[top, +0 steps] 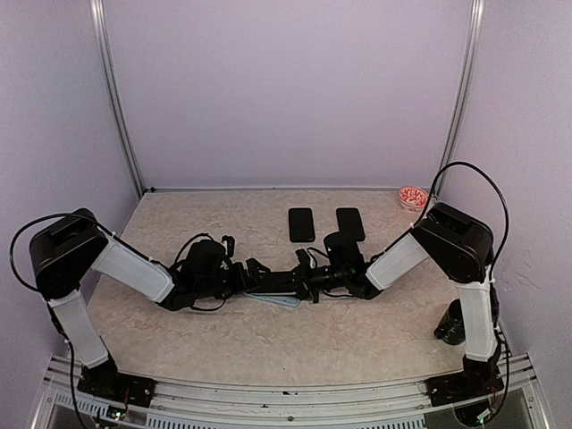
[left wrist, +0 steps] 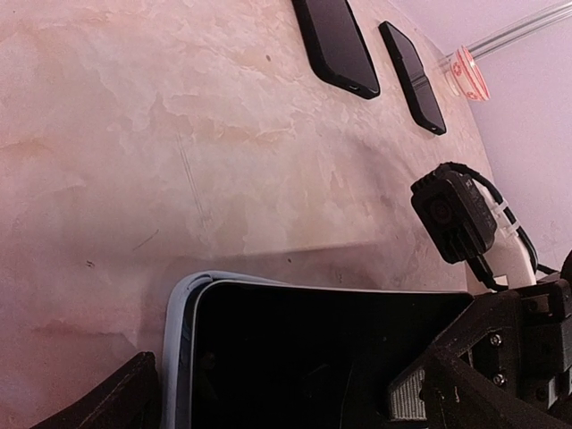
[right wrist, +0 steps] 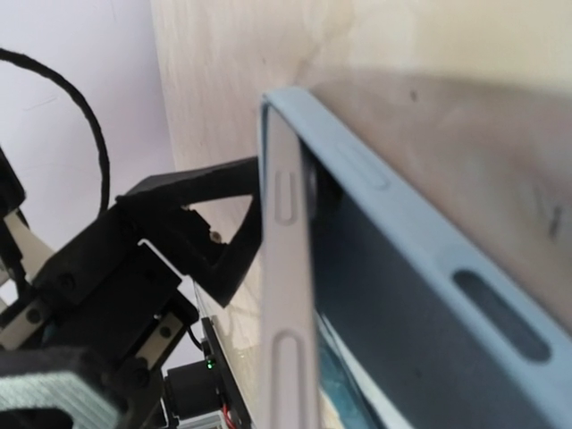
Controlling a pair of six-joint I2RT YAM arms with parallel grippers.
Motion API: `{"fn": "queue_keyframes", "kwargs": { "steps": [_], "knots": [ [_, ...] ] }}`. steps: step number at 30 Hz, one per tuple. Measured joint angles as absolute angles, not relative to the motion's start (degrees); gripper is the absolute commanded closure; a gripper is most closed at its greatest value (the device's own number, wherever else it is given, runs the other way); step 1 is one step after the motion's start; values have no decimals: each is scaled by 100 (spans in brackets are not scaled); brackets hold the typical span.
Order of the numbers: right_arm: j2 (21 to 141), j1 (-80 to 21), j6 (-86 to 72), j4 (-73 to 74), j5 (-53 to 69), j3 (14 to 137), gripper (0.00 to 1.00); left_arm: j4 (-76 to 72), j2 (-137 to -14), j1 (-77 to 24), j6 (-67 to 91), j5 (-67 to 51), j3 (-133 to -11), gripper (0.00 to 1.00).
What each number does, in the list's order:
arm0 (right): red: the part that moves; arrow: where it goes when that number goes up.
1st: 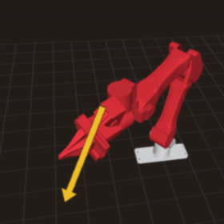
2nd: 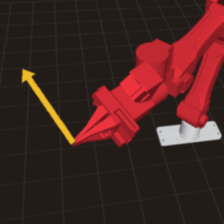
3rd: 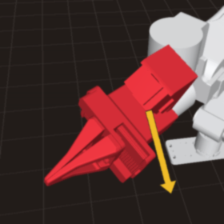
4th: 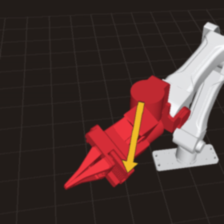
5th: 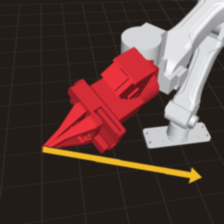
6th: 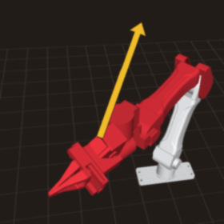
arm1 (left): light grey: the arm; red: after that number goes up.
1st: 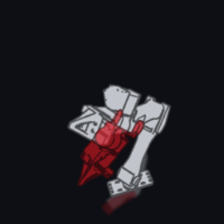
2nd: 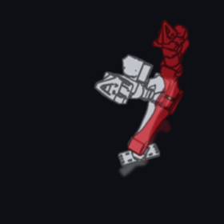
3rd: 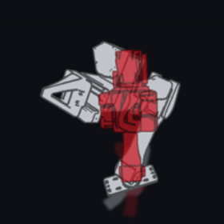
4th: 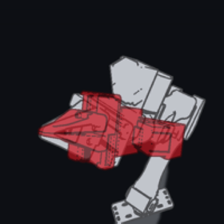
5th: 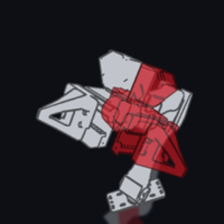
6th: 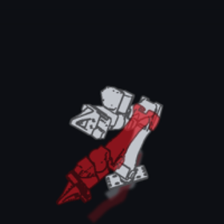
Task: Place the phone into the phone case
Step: Install the phone on the phone case.
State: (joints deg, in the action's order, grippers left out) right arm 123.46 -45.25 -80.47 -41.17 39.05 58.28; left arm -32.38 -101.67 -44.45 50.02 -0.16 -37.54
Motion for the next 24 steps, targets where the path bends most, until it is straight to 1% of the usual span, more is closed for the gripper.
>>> {"fn": "queue_keyframes", "kwargs": {
  "steps": [15,24],
  "knots": [
    [12547,-4525,-8202,-4442,3994,5900,100,-3350,-10178,-4447,5011,-19,-3706,1],
    [12617,-4525,-8219,-4567,4053,5909,100,-3811,-10178,-4438,5011,-43,-3441,1]
  ]
}}
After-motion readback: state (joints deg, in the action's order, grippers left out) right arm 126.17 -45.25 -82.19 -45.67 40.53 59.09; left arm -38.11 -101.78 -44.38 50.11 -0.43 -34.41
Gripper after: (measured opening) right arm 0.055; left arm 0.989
